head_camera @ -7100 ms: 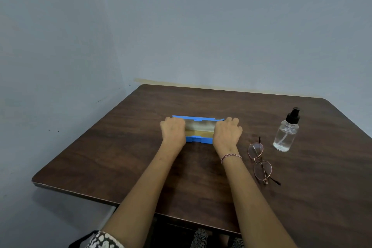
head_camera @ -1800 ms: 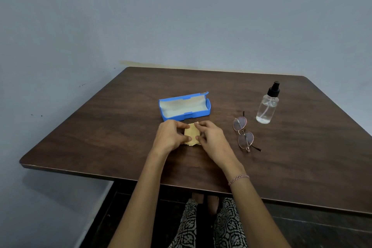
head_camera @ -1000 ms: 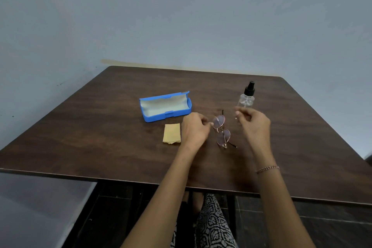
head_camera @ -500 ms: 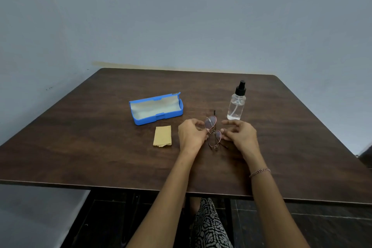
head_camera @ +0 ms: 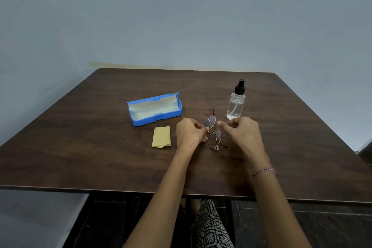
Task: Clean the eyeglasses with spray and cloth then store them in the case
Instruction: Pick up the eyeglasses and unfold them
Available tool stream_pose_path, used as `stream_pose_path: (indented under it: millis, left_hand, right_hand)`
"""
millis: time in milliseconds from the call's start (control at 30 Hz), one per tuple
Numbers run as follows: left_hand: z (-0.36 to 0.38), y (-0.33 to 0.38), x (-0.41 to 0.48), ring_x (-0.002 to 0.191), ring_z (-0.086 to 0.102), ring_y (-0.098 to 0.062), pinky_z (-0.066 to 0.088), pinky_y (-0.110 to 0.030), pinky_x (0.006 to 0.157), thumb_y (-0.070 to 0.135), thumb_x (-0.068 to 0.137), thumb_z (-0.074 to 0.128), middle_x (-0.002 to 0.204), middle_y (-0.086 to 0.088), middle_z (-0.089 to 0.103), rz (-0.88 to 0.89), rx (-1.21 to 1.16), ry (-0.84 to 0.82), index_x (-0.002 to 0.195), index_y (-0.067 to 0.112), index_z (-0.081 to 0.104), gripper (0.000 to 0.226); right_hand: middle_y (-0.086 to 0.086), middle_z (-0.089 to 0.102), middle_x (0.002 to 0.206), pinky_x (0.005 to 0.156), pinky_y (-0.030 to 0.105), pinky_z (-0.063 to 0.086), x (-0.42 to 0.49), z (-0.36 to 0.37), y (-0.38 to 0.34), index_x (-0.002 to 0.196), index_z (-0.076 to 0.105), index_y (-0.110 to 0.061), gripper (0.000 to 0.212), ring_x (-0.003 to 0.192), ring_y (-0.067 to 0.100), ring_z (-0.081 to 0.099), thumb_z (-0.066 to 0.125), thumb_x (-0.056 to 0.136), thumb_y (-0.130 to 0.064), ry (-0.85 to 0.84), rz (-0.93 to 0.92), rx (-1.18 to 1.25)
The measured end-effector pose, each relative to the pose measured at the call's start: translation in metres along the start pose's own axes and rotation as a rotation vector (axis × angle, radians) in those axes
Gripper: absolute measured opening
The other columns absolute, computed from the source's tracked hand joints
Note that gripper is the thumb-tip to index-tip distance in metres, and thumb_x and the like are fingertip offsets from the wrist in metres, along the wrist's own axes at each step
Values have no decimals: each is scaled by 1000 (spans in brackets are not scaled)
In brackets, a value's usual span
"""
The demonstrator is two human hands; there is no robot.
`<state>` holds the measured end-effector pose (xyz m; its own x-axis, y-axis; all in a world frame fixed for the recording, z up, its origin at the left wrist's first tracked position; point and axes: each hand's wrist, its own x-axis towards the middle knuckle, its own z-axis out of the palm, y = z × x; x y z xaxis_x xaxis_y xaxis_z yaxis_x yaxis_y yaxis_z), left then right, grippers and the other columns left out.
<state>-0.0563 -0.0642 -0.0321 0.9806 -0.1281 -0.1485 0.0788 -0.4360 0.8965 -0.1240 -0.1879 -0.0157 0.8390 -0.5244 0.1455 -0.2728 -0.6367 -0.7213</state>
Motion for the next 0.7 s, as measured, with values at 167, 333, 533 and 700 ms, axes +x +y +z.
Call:
stream_pose_path:
  millis: [167, 333, 533, 700]
  left_hand:
    - [-6, 2, 4, 68, 68, -10, 56, -28, 73, 24, 83, 70, 72, -1, 72, 165, 207, 59, 75, 18, 69, 10]
    - [-10, 26, 13, 89, 63, -14, 46, -24, 73, 17, 88, 62, 97, -1, 71, 410, 364, 99, 94, 17, 72, 12]
    - [-4, 36, 26, 98, 63, -14, 54, -33, 85, 18, 88, 63, 107, 0, 70, 440, 474, -49, 107, 22, 70, 21]
    - [-3, 36, 28, 85, 64, -12, 52, -29, 79, 30, 86, 67, 95, -1, 71, 435, 501, -66, 99, 15, 73, 21]
  right_hand:
    - [3, 42, 47, 45, 26, 27, -9, -3, -11, 43, 42, -13, 56, 53, 17, 43, 68, 78, -49, -53, -5, -143]
    - [3, 40, 47, 44, 27, 27, -13, -3, -12, 44, 38, -13, 56, 52, 16, 41, 70, 79, -44, -42, -16, -158]
    - [-1, 36, 43, 42, 23, 23, -12, -4, -17, 42, 40, -13, 55, 46, 12, 38, 72, 78, -39, -59, 13, -194]
    - [-2, 39, 43, 45, 22, 24, -7, -2, -14, 42, 45, -15, 48, 49, 11, 40, 73, 78, -31, -77, 3, -197]
